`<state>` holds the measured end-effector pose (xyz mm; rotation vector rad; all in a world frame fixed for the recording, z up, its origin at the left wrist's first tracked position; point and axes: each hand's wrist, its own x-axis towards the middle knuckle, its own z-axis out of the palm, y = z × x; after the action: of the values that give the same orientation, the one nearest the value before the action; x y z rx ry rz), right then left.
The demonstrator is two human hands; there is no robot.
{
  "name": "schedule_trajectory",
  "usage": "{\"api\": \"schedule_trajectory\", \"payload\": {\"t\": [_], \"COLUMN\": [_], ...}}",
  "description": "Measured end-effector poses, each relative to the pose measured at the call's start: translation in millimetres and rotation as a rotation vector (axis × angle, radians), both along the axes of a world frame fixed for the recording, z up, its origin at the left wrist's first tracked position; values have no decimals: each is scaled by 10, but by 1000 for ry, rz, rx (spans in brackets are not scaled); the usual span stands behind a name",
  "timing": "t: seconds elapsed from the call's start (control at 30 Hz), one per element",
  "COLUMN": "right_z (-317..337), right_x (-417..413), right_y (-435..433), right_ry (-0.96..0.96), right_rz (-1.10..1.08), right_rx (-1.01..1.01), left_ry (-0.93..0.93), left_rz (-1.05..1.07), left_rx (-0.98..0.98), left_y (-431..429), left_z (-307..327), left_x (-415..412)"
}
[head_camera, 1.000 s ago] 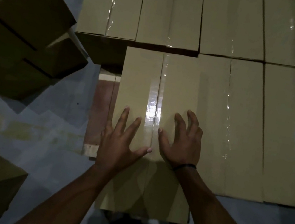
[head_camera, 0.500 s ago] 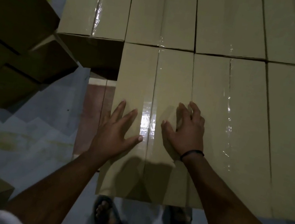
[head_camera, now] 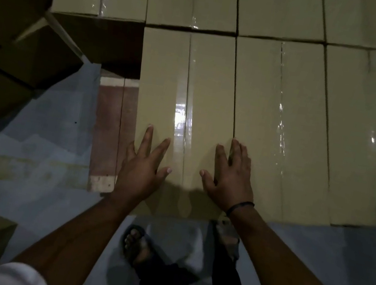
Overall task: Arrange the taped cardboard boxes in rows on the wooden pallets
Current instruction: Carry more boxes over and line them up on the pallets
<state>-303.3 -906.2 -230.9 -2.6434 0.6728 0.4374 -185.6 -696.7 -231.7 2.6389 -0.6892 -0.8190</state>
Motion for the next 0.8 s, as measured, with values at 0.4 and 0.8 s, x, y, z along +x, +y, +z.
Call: {"api": "schedule_trajectory", "payload": {"t": [0.4,0.8], "right_z": [161,171], "right_x": [-674,-693], "right_y": [234,173], "right_ry": [189,212], "right_rz": [132,182], "right_rx": [-22,10], "left_ry": [57,41], "left_rz": [-212,-347], "left_rx": [112,258], "left_y": [468,531], "left_z": [168,144], "left_x": [-517,-569]}}
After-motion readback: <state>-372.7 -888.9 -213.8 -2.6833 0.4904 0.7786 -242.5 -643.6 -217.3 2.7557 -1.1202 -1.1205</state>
